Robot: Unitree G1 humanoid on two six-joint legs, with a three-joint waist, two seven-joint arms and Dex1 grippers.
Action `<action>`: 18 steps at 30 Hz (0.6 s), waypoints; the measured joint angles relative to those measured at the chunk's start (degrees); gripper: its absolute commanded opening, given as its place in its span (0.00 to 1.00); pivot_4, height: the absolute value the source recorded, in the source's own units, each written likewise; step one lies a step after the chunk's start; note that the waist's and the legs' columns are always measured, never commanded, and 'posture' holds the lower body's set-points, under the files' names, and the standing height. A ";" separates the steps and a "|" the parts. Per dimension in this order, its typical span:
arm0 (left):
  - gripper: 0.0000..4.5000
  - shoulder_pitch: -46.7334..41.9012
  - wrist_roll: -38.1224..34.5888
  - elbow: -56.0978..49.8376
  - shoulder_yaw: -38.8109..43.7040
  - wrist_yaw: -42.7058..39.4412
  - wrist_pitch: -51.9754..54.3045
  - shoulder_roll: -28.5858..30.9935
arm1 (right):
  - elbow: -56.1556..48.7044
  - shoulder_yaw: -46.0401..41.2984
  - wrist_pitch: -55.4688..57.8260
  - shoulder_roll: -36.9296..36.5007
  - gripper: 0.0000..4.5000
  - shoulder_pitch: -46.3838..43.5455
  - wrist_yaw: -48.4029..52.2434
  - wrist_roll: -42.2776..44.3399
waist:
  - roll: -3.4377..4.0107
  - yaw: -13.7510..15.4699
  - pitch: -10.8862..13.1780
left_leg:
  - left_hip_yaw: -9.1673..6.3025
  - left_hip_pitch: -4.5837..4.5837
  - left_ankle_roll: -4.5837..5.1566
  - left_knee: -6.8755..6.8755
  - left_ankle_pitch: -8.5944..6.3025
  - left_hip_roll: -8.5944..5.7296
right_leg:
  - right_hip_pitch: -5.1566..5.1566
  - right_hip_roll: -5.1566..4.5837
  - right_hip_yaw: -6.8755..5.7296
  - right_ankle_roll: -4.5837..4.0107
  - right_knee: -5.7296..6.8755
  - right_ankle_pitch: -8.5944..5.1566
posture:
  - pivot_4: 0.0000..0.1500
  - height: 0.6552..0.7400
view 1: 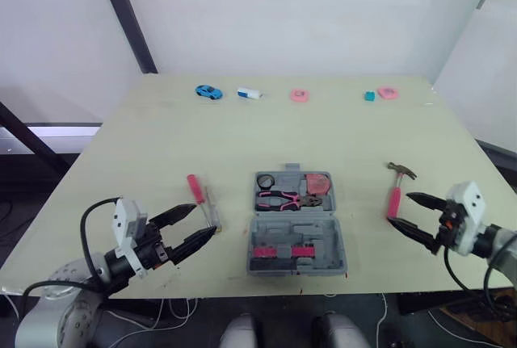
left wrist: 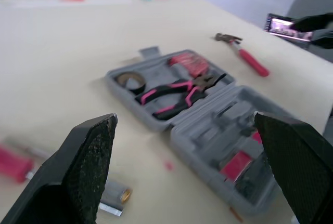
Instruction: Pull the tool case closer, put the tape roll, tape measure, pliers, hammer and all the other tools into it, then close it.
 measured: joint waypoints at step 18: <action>0.99 -5.56 -2.59 -6.61 -4.84 2.70 3.53 0.61 | 12.35 5.02 8.68 12.76 1.00 -18.70 -24.54 -9.42 | 0.03 -0.19 0.03 | 0.16 -0.03 0.01 -0.02 0.01 -0.01 | 0.00 0.11 0.03 0.00 0.03 0.02 | 1.00 1.00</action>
